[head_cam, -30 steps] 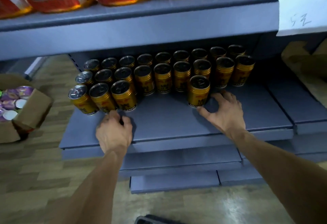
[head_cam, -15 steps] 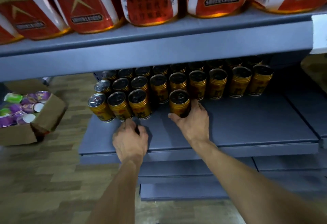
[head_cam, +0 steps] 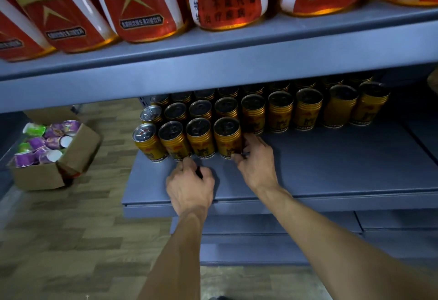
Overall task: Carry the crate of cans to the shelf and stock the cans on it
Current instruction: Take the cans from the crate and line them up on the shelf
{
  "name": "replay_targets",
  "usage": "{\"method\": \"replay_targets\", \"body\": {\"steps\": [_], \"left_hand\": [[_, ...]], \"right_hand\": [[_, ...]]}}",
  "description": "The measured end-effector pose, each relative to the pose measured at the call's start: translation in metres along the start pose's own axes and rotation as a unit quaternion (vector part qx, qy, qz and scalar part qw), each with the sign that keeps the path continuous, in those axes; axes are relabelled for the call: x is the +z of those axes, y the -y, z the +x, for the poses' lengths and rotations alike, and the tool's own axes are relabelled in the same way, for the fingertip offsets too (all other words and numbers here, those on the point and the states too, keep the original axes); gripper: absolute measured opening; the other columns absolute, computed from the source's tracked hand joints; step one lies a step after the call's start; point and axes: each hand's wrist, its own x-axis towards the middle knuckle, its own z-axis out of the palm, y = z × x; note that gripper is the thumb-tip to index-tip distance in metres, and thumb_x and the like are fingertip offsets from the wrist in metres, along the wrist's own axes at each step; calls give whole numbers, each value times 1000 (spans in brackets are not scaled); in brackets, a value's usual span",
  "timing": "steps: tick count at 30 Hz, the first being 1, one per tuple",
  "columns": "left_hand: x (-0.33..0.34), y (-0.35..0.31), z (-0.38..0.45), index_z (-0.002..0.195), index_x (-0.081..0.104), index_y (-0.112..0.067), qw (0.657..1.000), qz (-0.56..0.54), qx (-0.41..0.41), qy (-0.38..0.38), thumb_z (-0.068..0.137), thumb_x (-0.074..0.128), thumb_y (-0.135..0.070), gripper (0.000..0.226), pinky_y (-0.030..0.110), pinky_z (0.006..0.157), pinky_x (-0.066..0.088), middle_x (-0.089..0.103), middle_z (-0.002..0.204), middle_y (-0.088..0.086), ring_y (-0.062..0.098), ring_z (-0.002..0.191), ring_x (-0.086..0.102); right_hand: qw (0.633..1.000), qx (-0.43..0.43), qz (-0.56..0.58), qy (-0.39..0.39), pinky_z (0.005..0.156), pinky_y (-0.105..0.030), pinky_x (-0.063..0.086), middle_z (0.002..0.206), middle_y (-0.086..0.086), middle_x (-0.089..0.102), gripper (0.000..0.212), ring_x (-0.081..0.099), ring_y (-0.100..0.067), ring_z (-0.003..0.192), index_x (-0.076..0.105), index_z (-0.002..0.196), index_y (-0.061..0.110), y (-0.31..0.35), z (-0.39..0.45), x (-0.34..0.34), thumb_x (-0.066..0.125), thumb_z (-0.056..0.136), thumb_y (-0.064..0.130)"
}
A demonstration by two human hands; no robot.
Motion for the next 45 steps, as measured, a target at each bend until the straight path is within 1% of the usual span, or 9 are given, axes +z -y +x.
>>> {"method": "replay_targets", "body": {"steps": [5, 10, 17, 23, 26, 29, 32, 36, 45], "left_hand": [[-1, 1, 0, 78, 51, -12, 1000, 3, -5, 7, 81, 58, -27, 17, 38, 63, 43, 58, 70, 8, 33, 67, 56], [-1, -1, 0, 78, 51, -12, 1000, 3, -11, 8, 81, 58, -27, 16, 38, 64, 44, 58, 71, 8, 33, 68, 56], [-1, 8, 1, 76, 51, -12, 1000, 1, -2, -1, 80, 53, -30, 18, 38, 63, 44, 57, 69, 8, 33, 66, 55], [1, 9, 2, 75, 50, -13, 1000, -10, 10, -11, 78, 46, -34, 22, 37, 62, 44, 53, 65, 6, 31, 63, 55], [1, 6, 0, 75, 52, -12, 1000, -6, 17, -13, 78, 47, -33, 21, 37, 61, 45, 54, 64, 7, 31, 63, 56], [-1, 8, -1, 76, 53, -10, 1000, -6, 15, -14, 78, 48, -31, 21, 36, 60, 44, 56, 65, 9, 32, 63, 56], [0, 2, -2, 74, 53, -9, 1000, -14, 12, -18, 78, 49, -29, 21, 36, 59, 44, 56, 65, 11, 32, 62, 56], [1, -4, 6, 73, 51, -11, 999, -20, 5, -28, 77, 49, -29, 19, 34, 58, 40, 55, 65, 9, 32, 62, 54], [0, 3, 4, 72, 50, -11, 999, -9, 6, -39, 75, 51, -28, 17, 34, 59, 36, 56, 68, 9, 32, 63, 54]], "right_hand": [[1000, 21, 7, -5, 80, -33, 52, 104, -6, 60, 43, 57, -16, 85, 63, 112, 10, 1, 2, 1, 83, 74, 9], [999, -8, 33, 9, 93, -33, 52, 119, -3, 64, 58, 61, -22, 112, 54, 124, 16, 6, 7, 2, 82, 73, 12], [998, -6, 57, 29, 97, -37, 52, 122, -2, 65, 61, 60, -21, 116, 55, 124, 17, 10, 10, 4, 84, 71, 14], [968, -139, -118, -174, 92, -38, 45, 118, -14, 60, 52, 48, -32, 112, 64, 115, 7, 9, 30, -59, 56, 64, 13], [956, -141, -248, -64, 104, -47, 40, 131, -14, 56, 53, 46, -36, 124, 62, 124, 12, -2, 62, -97, 58, 72, 18], [926, -55, -363, 84, 118, -47, 21, 156, -6, 36, 77, 27, -32, 145, 40, 148, 26, -6, 87, -110, 70, 78, 21], [935, -42, -350, 47, 121, -50, 12, 159, -9, 30, 80, 20, -33, 148, 32, 153, 23, -13, 96, -105, 69, 81, 23], [939, -56, -340, 4, 117, -48, 20, 147, -8, 46, 69, 31, -35, 141, 55, 134, 25, 0, 107, -110, 77, 69, 31], [942, -67, -296, 140, 108, -36, 38, 136, 3, 58, 81, 45, -26, 132, 49, 136, 37, -8, 69, -119, 79, 63, 58]]}}
